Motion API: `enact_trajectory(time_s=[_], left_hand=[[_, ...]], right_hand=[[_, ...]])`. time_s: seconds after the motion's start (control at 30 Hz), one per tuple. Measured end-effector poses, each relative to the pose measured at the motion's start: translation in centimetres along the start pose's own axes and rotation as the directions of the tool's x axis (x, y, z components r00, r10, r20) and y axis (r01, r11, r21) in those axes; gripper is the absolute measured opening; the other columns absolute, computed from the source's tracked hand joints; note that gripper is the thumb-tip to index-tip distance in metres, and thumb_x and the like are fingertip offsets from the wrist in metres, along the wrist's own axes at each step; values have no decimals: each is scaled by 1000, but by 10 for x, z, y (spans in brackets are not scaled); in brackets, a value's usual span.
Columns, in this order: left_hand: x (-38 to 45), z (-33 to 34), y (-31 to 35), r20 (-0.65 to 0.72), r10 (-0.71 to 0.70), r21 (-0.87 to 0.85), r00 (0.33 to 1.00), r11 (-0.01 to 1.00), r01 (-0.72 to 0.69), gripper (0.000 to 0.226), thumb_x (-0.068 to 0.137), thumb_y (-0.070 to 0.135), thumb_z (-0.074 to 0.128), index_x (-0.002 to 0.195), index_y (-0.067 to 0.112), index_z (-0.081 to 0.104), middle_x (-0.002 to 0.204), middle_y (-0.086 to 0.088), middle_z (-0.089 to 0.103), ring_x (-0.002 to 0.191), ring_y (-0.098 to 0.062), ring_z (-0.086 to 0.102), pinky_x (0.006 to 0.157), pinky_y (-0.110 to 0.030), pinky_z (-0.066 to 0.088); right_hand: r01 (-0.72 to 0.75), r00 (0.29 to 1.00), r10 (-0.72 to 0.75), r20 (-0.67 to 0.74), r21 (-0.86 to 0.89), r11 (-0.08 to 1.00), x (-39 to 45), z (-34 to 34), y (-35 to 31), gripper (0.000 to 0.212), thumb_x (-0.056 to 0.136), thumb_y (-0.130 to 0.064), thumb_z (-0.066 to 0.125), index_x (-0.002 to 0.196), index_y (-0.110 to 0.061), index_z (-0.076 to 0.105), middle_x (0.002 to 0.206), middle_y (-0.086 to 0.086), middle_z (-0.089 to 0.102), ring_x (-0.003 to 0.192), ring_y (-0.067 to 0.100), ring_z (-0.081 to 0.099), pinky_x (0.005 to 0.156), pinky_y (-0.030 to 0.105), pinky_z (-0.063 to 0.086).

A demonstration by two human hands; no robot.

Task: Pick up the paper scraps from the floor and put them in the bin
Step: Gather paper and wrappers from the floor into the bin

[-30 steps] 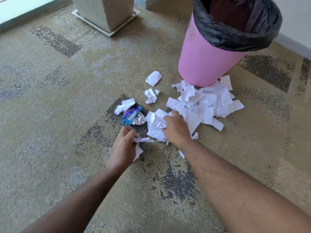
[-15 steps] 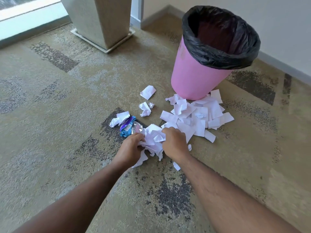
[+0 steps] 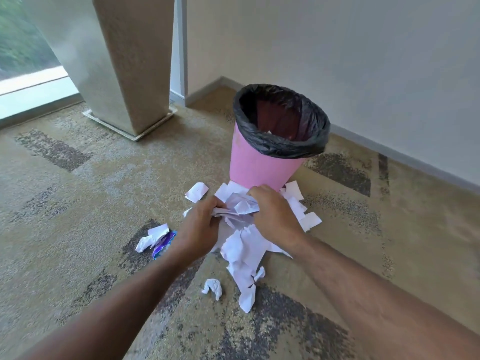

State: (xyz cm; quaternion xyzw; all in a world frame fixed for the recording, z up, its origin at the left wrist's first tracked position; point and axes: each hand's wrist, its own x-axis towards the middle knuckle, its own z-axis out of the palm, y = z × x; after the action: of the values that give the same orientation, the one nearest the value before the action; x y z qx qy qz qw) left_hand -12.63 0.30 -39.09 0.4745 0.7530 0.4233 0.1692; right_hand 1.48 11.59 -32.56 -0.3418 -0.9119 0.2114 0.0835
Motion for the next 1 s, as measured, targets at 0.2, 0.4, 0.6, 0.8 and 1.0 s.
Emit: enact_trajectory(time_s=[0.2, 0.4, 0.6, 0.8, 1.0], left_hand=[[71, -10, 52, -116, 248, -28, 962, 967, -253, 31, 89, -10, 44, 100, 16, 57, 95, 1, 57, 86, -17, 49, 69, -29, 38], [151, -16, 112, -167, 395, 61, 903, 919, -391, 43, 74, -13, 33, 106, 7, 54, 98, -2, 46, 90, -22, 42, 71, -30, 33], [208, -5, 140, -107, 509, 151, 854, 857, -492, 46, 73, -1, 31, 104, 9, 63, 103, -5, 59, 93, -23, 43, 75, -25, 28], [236, 23, 124, -62, 429, 165, 901, 895, -415, 36, 80, -10, 52, 106, 11, 66, 105, -7, 61, 95, -25, 51, 82, -34, 43], [238, 31, 114, 14, 351, 103, 936, 931, -351, 58, 84, -1, 65, 138, 13, 52, 139, -8, 49, 123, -21, 50, 97, -21, 39]], right_hand=[[63, 966, -64, -252, -11, 998, 36, -69, 2, 27, 79, 3, 56, 94, -19, 54, 94, -7, 42, 76, 18, 45, 60, 30, 32], [48, 857, -29, -515, 24, 999, 76, -114, 17, 24, 82, 3, 56, 99, -14, 57, 100, -2, 50, 80, 18, 49, 65, 34, 40], [-28, 790, 42, -611, 33, 999, 110, -135, 40, 19, 84, -3, 62, 101, -10, 56, 97, 0, 48, 78, 20, 49, 63, 28, 34], [-173, 824, 156, -544, 20, 985, 125, -112, 65, 29, 87, 0, 55, 115, -10, 56, 107, 5, 48, 91, 28, 56, 70, 33, 41], [-188, 879, 168, -447, -2, 982, 125, -96, 80, 50, 94, -11, 62, 140, -20, 45, 126, 13, 44, 103, 29, 54, 82, 35, 46]])
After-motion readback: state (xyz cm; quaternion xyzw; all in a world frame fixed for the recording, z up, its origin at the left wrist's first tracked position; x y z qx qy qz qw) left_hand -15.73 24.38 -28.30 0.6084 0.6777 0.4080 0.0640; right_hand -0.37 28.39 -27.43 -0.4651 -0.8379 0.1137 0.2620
